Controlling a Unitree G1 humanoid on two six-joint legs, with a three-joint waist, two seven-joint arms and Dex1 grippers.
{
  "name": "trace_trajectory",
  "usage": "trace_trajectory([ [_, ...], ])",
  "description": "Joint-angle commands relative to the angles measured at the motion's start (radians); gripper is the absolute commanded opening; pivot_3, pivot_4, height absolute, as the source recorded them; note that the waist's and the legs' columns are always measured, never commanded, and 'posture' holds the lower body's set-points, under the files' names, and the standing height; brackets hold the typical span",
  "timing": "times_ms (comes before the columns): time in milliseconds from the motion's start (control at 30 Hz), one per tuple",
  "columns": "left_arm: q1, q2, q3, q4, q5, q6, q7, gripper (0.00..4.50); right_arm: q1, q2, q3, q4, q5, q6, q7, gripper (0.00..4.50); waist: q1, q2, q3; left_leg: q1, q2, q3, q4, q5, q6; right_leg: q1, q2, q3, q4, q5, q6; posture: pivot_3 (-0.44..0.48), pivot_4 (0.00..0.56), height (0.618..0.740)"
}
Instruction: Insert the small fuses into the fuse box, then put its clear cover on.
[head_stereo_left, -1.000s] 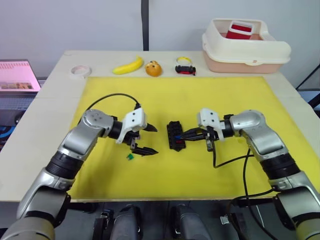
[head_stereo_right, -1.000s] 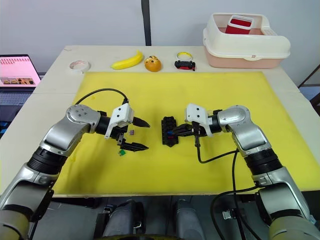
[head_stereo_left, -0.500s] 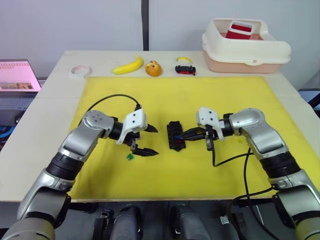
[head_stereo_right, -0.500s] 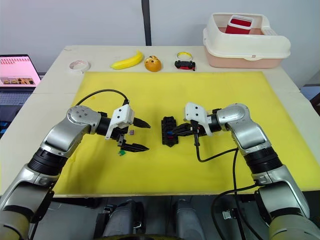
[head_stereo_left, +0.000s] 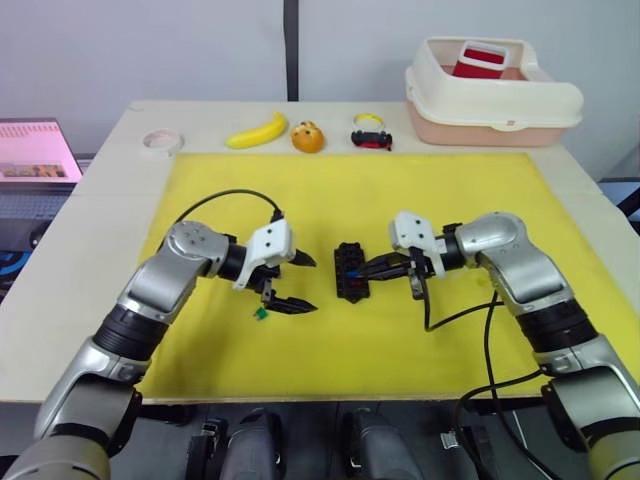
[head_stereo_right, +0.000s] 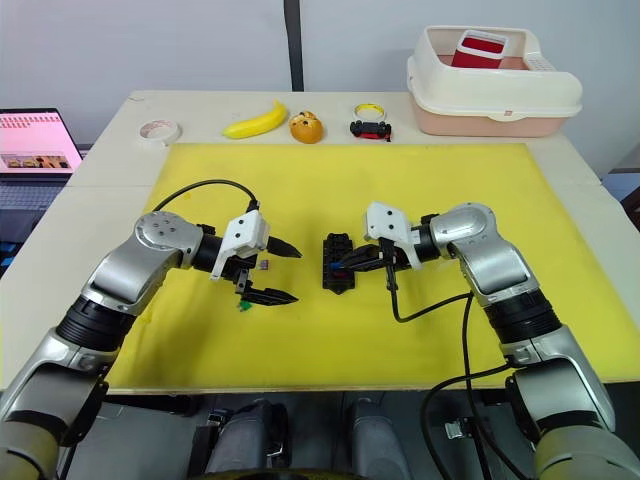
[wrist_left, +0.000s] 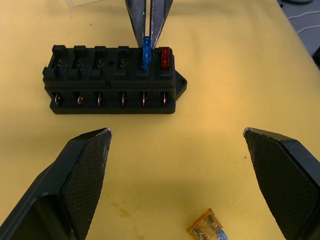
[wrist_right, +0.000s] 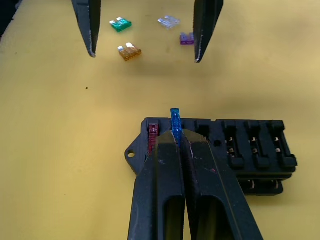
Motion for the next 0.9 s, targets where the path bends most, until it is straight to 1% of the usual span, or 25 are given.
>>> trace_trajectory([
  [33, -0.019, -0.006, 0.010, -0.023, -0.004, -0.025, 0.003, 4.43, -0.016, 0.006, -0.010, -0.001, 0.001, -0.020, 0.003, 0.00, 0.000, 0.000, 0.000, 0.000, 0.000, 0.000, 0.000, 0.000, 0.000, 0.000, 0.000, 0.000, 0.000, 0.000, 0.000, 0.000, 0.150, 0.739],
  [400, -0.010, -0.054, 0.035, -0.016, -0.011, -0.077, 0.045, 4.43, -0.028, 0.022, -0.015, 0.027, -0.003, -0.037, -0.010, 0.00, -0.001, 0.000, 0.000, 0.000, 0.000, 0.000, 0.000, 0.000, 0.000, 0.000, 0.000, 0.000, 0.000, 0.000, 0.000, 0.000, 0.150, 0.739],
  [633, 0.011, -0.047, 0.034, -0.008, 0.011, -0.130, 0.070, 4.43, -0.047, 0.022, -0.018, 0.063, -0.010, -0.050, -0.009, 0.00, -0.001, 0.000, 0.000, 0.000, 0.000, 0.000, 0.000, 0.000, 0.000, 0.000, 0.000, 0.000, 0.000, 0.000, 0.000, 0.000, 0.150, 0.739],
  [900, 0.019, -0.037, 0.037, -0.011, 0.007, -0.136, 0.084, 4.43, -0.045, 0.018, -0.012, 0.081, -0.019, -0.062, -0.001, 0.00, 0.000, 0.000, 0.000, 0.000, 0.000, 0.000, 0.000, 0.000, 0.000, 0.000, 0.000, 0.000, 0.000, 0.000, 0.000, 0.000, 0.150, 0.739],
])
